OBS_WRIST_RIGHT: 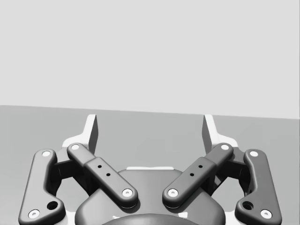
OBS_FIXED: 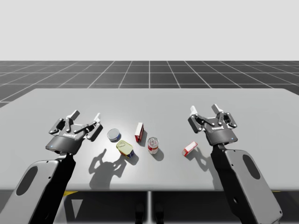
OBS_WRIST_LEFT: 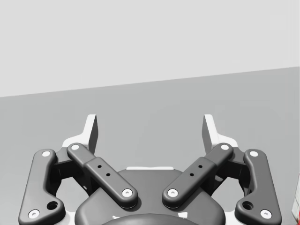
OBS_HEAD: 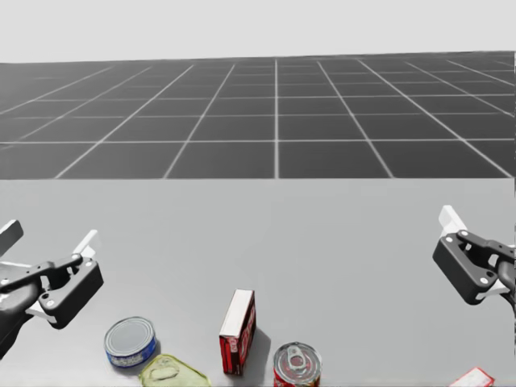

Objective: Pick up the tuna fish can and lift it.

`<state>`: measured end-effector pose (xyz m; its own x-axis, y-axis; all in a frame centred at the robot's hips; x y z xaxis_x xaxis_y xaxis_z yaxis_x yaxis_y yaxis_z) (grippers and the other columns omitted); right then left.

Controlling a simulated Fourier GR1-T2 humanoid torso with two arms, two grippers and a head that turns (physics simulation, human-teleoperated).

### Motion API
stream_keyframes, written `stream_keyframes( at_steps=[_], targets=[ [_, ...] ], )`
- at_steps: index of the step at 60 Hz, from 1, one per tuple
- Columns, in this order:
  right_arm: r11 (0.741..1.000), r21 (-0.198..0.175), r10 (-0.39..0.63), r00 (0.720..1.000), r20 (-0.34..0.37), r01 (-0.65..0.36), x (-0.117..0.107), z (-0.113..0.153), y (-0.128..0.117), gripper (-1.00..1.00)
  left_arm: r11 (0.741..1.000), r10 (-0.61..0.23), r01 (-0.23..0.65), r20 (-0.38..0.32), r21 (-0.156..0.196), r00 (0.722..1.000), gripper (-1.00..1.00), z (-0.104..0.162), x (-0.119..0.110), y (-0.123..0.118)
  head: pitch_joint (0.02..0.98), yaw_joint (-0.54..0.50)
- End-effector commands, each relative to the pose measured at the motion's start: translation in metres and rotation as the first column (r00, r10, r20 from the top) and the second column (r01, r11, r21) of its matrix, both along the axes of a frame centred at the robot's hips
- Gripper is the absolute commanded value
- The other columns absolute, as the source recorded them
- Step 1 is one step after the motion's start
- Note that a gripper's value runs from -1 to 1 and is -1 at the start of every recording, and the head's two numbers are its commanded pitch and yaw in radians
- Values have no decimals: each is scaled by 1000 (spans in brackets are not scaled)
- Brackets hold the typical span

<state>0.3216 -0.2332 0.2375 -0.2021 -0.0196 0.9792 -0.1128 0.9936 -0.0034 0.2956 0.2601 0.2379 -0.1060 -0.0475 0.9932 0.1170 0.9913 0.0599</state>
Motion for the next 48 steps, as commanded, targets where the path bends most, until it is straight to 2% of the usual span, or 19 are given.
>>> stream_keyframes(
  at_steps=[1, 11, 26, 39, 48],
  targets=[
    [1000, 0, -3, 1000, -7, 3, 0, 0, 0, -1000, 1000, 1, -1, -2, 2, 1000, -1000, 0, 0, 1, 582, 90],
    [1000, -4, 4, 1000, -18, -4, 1, 0, 0, -1000, 1000, -2, 2, -5, 4, 1000, -1000, 0, 1, 1, 702, 198],
    [1000, -10, 10, 999, -33, -10, 1, -2, 3, -1000, 1000, -6, 6, -9, 1, 1000, -1000, -1, 3, 2, 799, 334],
    [1000, -11, 10, 999, -39, -10, 1, -3, 4, -1000, 1000, -15, 15, -11, -17, 1000, -1000, 1, 3, 2, 811, 339],
    [1000, -14, 10, 999, -41, -11, 2, -3, 5, -1000, 997, -74, 73, -36, -26, 997, -1000, 5, 1, 1, 816, 328]
  ],
)
